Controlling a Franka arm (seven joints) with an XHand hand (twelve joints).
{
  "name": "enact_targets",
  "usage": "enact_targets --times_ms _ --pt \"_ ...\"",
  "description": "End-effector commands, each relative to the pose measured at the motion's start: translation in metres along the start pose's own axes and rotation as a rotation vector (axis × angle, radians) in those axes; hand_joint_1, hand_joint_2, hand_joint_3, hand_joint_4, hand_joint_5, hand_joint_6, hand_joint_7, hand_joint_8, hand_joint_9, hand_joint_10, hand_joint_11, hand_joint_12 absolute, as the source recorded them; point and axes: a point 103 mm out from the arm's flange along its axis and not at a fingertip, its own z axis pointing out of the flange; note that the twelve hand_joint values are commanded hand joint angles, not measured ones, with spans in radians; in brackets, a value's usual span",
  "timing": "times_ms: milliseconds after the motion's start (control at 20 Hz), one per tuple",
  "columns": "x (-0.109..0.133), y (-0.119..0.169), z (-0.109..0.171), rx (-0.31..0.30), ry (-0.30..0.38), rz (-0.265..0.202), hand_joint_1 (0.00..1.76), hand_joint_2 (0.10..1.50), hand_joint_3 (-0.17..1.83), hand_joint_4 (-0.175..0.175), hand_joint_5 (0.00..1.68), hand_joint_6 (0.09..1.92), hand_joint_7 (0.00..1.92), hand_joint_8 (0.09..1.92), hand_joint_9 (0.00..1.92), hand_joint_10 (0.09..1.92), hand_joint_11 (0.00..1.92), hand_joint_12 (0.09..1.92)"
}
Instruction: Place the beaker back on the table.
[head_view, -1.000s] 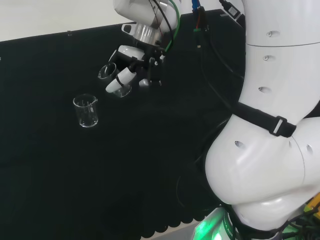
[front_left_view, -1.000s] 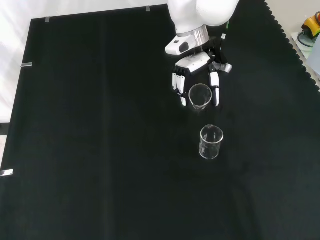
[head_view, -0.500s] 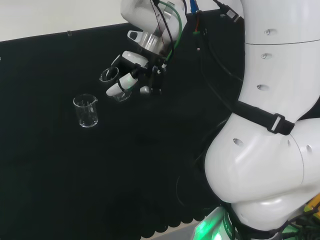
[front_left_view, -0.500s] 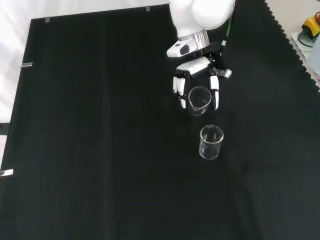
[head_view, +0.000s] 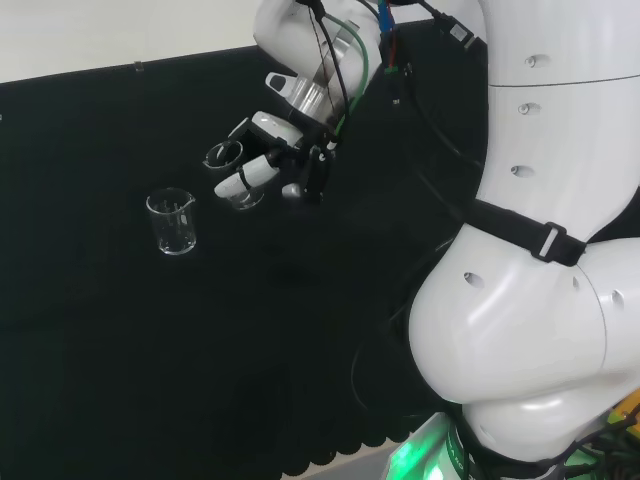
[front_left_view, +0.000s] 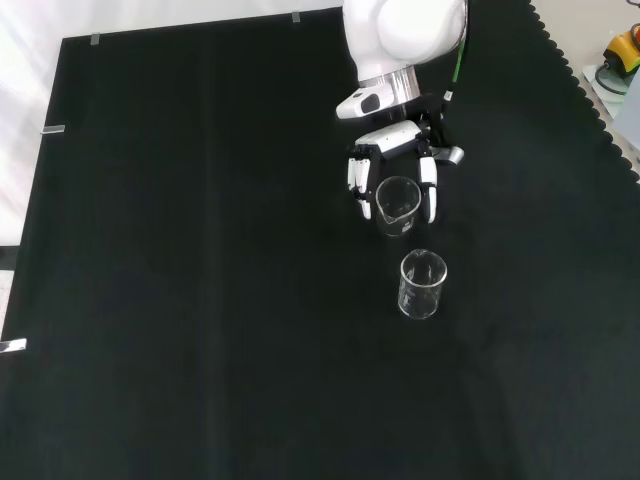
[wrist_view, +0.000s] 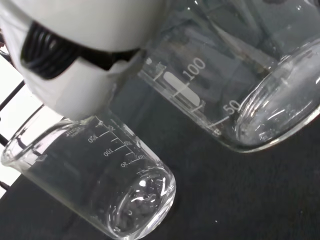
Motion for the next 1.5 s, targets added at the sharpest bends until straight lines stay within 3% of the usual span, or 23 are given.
enact_targets --times_ms 50,200,400,700,1500 --pt "-0.008 -0.002 0.003 -0.012 0.020 0.014 1.42 0.69 0.50 -0.175 1.35 0.43 1.39 0.48 1.46 0.26 1.13 0.79" --pt "-0.008 -0.001 0.009 -0.016 0.028 0.011 1.43 0.70 0.48 -0.175 1.35 0.42 1.38 0.49 1.44 0.26 1.13 0.79" --pt "-0.009 0.002 0.016 -0.011 0.032 0.007 1.33 0.65 0.61 -0.175 1.34 0.49 1.40 0.46 1.61 0.20 1.13 0.80" --pt "-0.013 0.005 0.019 -0.016 0.040 0.001 1.32 0.65 0.62 -0.175 1.33 0.50 1.40 0.46 1.63 0.18 1.13 0.80" --pt "-0.020 0.009 0.035 -0.108 0.052 0.017 1.32 0.65 0.62 -0.175 1.33 0.51 1.39 0.47 1.63 0.15 1.13 0.80"
